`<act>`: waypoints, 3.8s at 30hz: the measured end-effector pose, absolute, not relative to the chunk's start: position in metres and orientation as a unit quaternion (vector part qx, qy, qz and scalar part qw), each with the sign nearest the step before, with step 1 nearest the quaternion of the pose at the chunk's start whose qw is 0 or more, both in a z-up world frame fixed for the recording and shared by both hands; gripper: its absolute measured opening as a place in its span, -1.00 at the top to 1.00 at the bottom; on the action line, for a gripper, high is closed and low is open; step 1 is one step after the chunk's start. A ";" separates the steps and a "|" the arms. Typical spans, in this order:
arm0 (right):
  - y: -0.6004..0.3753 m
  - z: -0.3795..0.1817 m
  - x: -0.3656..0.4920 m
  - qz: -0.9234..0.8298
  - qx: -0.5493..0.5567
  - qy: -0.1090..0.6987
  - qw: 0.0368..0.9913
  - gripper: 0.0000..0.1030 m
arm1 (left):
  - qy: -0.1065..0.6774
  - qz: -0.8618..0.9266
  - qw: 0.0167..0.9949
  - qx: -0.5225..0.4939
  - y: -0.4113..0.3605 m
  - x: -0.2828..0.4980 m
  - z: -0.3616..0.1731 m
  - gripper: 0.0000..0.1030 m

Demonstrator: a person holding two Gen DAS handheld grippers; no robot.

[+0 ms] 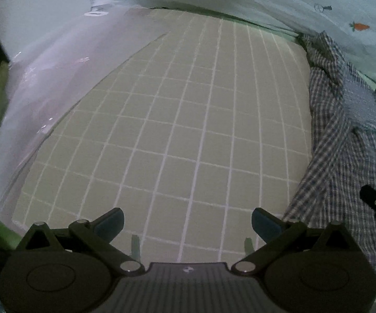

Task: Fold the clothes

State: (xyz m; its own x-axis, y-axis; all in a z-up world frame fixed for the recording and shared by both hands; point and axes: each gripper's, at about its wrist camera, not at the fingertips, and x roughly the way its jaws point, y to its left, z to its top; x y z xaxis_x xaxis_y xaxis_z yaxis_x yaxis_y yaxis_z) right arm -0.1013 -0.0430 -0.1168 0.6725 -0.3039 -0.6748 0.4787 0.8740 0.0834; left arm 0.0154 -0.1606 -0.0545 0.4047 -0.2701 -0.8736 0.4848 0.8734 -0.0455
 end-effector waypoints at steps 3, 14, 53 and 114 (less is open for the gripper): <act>-0.036 -0.112 -0.107 -0.215 0.133 0.341 0.905 -1.00 | 0.493 -0.228 0.832 0.110 -0.150 0.009 -0.050 -0.99; 0.007 -0.102 -0.115 -0.228 0.159 0.333 0.901 -0.86 | 0.491 -0.231 0.834 0.103 -0.107 0.021 -0.036 -0.99; 0.086 -0.078 -0.147 -0.268 0.199 0.277 0.901 0.99 | 0.494 -0.386 0.764 0.154 -0.102 0.087 -0.060 -0.99; -0.391 -0.143 0.084 -0.217 -0.055 0.394 0.891 -0.35 | 0.490 -0.301 0.808 0.124 -0.601 0.140 -0.084 -0.91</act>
State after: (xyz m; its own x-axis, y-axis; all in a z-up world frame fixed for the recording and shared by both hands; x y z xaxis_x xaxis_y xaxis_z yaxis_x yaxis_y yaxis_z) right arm 0.0835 -0.3905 -0.1425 0.5953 -0.4299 -0.6788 0.3425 0.9000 -0.2696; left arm 0.1400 -0.6014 -0.0838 0.3371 -0.3652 -0.8678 0.6093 0.7873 -0.0946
